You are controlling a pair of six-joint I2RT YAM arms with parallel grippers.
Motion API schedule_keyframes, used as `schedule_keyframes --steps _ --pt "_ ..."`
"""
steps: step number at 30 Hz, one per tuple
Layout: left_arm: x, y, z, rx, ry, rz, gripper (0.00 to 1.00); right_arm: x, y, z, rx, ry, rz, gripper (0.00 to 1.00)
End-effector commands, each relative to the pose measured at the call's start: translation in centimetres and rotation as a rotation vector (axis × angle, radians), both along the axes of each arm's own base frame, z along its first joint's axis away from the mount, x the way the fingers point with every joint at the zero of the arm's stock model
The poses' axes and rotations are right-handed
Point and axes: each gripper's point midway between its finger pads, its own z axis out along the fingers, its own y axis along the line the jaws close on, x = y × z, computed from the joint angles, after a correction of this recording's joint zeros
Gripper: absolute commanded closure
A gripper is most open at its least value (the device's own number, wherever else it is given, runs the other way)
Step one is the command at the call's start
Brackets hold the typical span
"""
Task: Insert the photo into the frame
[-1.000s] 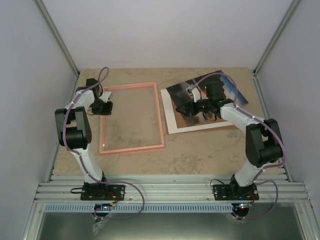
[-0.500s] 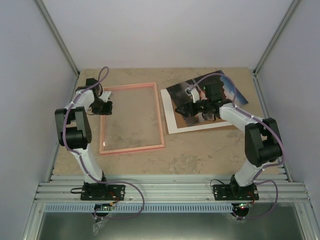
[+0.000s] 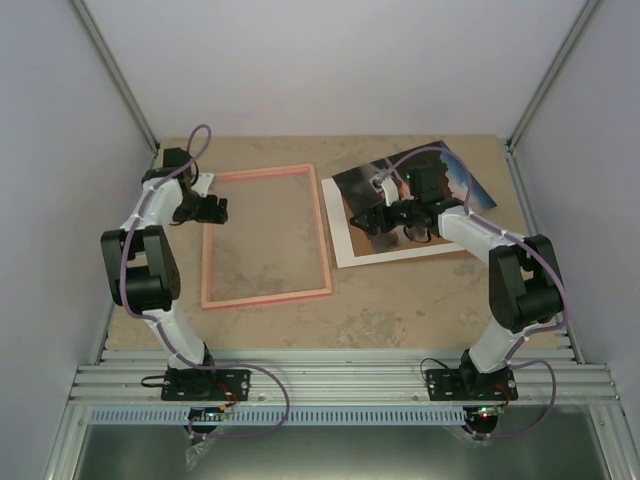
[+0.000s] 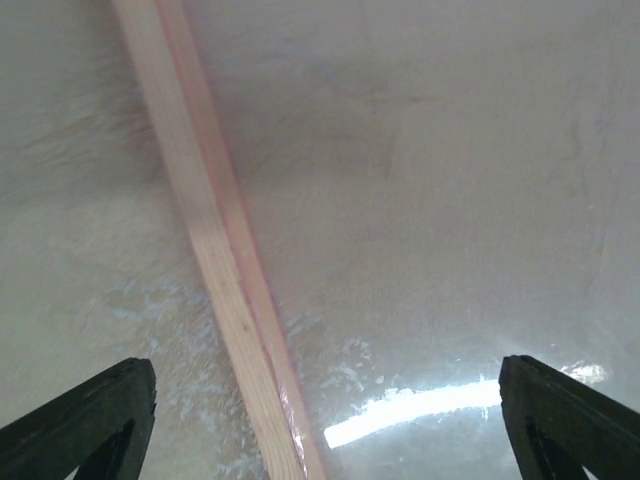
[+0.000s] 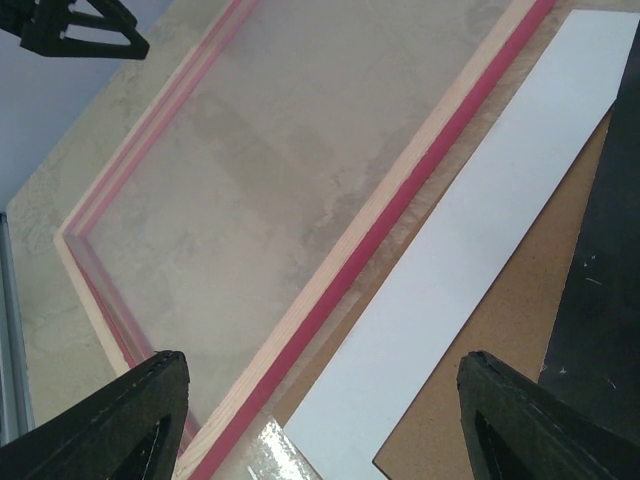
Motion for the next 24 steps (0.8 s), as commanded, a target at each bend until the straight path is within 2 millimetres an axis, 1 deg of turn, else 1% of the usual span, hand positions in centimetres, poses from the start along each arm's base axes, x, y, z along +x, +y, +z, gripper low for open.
schedule_keyframes --steps 1,4,7,11,12,15,20,24 --pt "-0.2 1.7 2.9 0.088 -0.06 0.024 0.03 0.3 0.4 0.6 0.004 -0.028 0.01 0.26" --pt "-0.3 2.3 3.7 0.071 -0.079 0.054 0.04 0.1 0.4 0.6 0.007 -0.028 0.011 0.26" --pt "-0.7 3.3 2.9 0.047 -0.067 0.1 0.1 0.1 0.4 0.4 0.011 -0.026 0.011 0.26" --pt "-1.9 5.0 0.3 0.043 0.007 0.154 0.17 0.0 0.5 0.2 0.019 -0.018 0.015 0.26" --pt "-2.2 5.3 -0.4 0.057 0.025 0.155 0.18 0.0 0.6 0.2 0.021 -0.019 0.018 0.26" --pt "-2.6 6.0 -1.5 0.103 0.033 0.162 0.18 0.0 0.6 0.0 0.022 -0.017 0.016 0.26" --pt "-2.6 6.6 -4.1 0.121 0.076 0.184 0.21 -0.1 0.6 -0.4 0.022 -0.006 0.013 0.26" --pt "-2.8 6.9 -6.4 0.133 0.115 0.189 0.21 0.0 0.6 -0.6 0.022 -0.001 0.01 0.26"
